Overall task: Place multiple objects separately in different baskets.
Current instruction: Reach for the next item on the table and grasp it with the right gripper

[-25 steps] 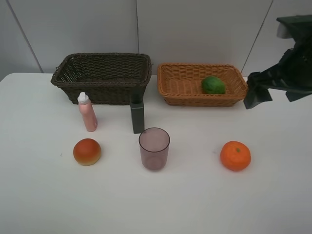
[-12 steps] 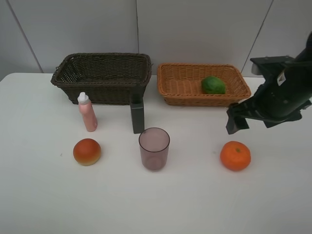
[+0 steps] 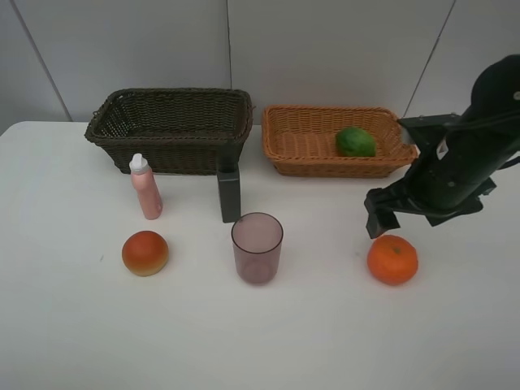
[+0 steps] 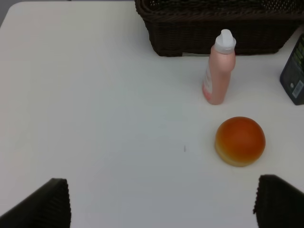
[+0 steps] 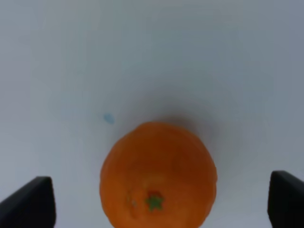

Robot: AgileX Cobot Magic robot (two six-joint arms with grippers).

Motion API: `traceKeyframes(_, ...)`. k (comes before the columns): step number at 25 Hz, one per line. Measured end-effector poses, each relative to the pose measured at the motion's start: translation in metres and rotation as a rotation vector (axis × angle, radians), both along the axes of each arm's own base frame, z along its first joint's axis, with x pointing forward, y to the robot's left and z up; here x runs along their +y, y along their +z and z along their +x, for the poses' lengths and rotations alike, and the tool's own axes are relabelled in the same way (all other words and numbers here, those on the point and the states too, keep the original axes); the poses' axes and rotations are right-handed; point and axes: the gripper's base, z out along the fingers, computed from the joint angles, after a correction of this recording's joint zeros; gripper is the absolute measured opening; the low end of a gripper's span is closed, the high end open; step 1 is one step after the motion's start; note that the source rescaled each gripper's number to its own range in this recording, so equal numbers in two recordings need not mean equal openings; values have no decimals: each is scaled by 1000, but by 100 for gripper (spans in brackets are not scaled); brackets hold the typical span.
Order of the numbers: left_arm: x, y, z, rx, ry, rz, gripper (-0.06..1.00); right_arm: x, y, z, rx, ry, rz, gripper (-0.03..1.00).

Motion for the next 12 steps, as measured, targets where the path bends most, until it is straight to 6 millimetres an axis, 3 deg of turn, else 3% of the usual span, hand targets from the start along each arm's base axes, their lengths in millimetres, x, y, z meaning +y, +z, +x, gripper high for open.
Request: traceKeyframes(12,0,0,0,0,0,0,100,6,2,9,-102,6,54,96)
